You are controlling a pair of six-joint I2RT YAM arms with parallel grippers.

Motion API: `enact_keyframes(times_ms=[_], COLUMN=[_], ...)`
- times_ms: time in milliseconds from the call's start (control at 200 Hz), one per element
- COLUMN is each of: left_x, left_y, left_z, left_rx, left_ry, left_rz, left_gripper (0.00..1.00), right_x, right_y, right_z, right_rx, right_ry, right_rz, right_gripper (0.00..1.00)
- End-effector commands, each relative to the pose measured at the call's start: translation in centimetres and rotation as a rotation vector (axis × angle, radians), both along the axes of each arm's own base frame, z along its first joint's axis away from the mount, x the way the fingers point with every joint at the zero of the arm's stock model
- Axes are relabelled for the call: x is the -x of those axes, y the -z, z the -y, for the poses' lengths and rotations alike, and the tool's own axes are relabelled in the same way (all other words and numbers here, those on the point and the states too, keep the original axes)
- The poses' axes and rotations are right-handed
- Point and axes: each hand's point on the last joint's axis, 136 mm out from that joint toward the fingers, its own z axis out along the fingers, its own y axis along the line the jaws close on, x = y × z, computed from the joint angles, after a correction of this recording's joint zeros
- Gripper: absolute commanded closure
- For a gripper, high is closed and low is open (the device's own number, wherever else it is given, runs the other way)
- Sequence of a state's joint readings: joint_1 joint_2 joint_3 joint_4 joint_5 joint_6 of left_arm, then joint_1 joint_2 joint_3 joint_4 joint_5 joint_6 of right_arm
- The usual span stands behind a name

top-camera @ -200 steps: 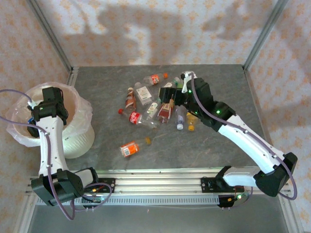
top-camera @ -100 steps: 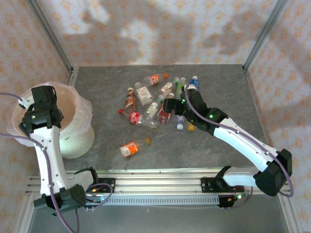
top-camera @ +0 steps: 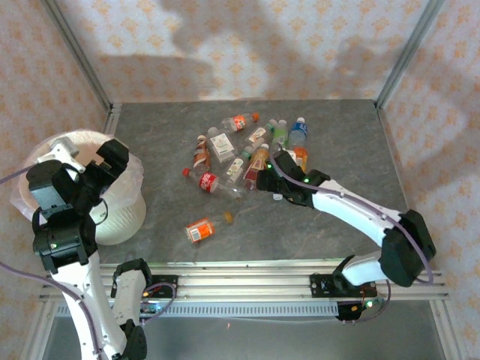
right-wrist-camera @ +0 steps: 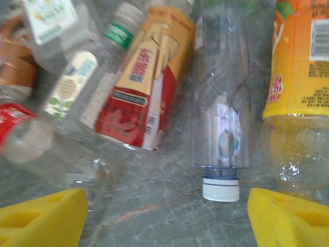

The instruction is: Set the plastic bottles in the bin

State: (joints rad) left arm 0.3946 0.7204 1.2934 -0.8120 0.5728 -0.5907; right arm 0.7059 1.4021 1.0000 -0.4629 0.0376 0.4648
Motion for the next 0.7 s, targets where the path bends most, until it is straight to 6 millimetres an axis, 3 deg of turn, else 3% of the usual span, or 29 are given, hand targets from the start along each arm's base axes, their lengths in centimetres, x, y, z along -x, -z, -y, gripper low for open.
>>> enact_keyframes(times_ms=[0, 220, 450, 696], left_x=[-0.8, -1.6, -4.0, -6.6], left_y=[-3.4, -3.1, -1.5, -0.7], left_z=[4.0, 7.1, 11.2, 16.6], left_rx=[0.098, 0.137, 0.138, 0.071], left_ry=[0.220, 0.348, 0.459, 0.579], left_rz=[0.149, 0.161, 0.117, 0.060], left_gripper=[0.00, 0.00, 0.00, 0.00], right_x=[0.4, -0.5, -2.5, -3.9], right_y=[2.8, 5.6, 6.0, 6.9], right_z=[1.8, 2.2, 2.6, 1.5], right_rx=[0.120, 0.259, 0.323, 0.306], right_ry=[0.042, 0.004, 0.028, 0.004], right_rz=[-0.065, -0.118, -0.083, -0.058], right_gripper=[0.23, 0.23, 0.25, 0.30])
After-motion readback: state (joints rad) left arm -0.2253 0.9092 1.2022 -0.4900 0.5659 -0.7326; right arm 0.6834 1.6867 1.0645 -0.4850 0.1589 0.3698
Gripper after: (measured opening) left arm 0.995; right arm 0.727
